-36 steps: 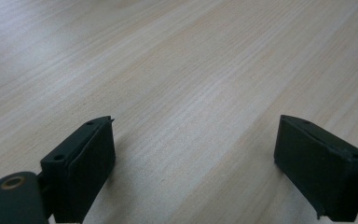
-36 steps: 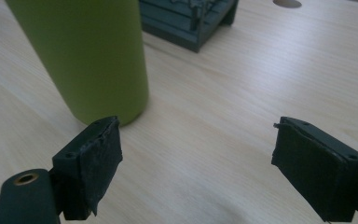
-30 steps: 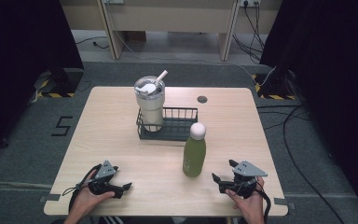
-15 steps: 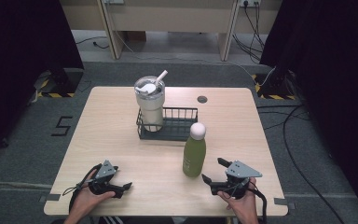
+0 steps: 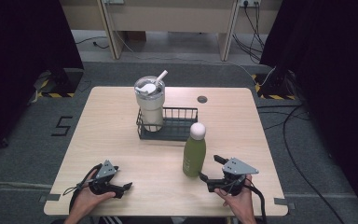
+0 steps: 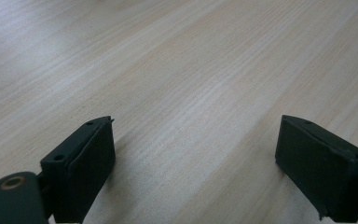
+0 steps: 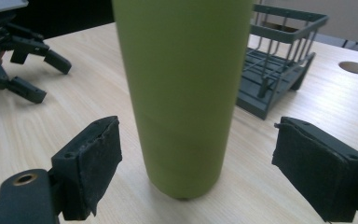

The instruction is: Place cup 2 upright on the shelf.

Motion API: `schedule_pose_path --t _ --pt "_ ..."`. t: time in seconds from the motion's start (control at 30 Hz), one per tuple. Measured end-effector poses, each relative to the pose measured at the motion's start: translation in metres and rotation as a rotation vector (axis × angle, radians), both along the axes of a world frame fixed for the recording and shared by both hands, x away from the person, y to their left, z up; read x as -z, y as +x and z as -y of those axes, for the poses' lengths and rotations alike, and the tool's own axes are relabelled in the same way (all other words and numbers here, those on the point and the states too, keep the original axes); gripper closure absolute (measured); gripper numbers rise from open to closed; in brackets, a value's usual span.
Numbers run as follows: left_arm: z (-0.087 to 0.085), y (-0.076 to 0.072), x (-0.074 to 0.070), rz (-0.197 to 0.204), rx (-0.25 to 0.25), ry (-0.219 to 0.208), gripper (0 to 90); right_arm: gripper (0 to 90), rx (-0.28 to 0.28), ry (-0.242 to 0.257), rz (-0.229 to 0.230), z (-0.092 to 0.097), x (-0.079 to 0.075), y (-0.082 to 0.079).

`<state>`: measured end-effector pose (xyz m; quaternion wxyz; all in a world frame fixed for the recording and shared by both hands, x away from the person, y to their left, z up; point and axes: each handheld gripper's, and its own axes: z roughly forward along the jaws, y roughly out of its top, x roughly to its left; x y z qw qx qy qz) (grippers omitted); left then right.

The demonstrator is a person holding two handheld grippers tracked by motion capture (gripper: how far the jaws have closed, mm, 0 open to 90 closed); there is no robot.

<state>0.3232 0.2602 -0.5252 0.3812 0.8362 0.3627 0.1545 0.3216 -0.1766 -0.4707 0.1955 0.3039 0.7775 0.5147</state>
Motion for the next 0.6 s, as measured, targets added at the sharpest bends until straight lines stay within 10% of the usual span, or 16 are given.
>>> schedule_pose_path --t 0.6 --pt "0.001 0.000 0.000 0.000 0.011 0.003 11.3 15.1 -0.043 -0.004 0.003 -0.023 0.003 0.013"
